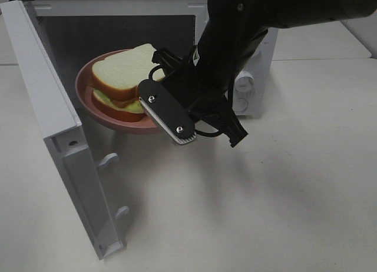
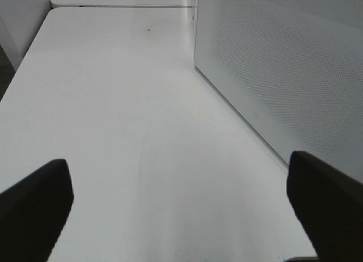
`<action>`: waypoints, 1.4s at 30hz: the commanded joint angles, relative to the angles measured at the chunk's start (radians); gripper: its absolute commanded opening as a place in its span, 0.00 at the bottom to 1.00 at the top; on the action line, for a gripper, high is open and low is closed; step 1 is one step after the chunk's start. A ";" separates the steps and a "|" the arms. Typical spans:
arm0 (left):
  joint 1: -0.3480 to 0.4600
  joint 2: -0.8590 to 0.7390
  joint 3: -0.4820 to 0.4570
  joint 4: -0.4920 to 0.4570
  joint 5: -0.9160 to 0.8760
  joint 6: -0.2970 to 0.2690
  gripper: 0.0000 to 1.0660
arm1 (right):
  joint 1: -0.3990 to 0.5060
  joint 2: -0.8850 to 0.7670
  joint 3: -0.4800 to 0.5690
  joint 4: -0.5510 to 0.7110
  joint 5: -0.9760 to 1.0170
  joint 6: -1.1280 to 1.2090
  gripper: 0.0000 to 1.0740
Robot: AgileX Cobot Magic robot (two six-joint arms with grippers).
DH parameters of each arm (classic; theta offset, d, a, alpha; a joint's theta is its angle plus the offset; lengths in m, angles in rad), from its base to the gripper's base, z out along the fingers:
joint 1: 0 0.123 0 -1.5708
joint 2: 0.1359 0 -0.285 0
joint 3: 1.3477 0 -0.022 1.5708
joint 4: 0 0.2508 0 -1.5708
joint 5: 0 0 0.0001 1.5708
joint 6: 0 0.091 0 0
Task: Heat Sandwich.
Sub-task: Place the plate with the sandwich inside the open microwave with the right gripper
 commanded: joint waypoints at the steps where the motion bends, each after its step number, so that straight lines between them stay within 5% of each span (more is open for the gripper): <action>1: 0.001 -0.026 0.002 -0.004 -0.006 0.002 0.91 | -0.006 0.019 -0.037 0.005 0.006 0.003 0.00; 42: 0.001 -0.026 0.002 -0.004 -0.006 0.002 0.91 | -0.006 0.374 -0.607 -0.084 0.190 0.277 0.00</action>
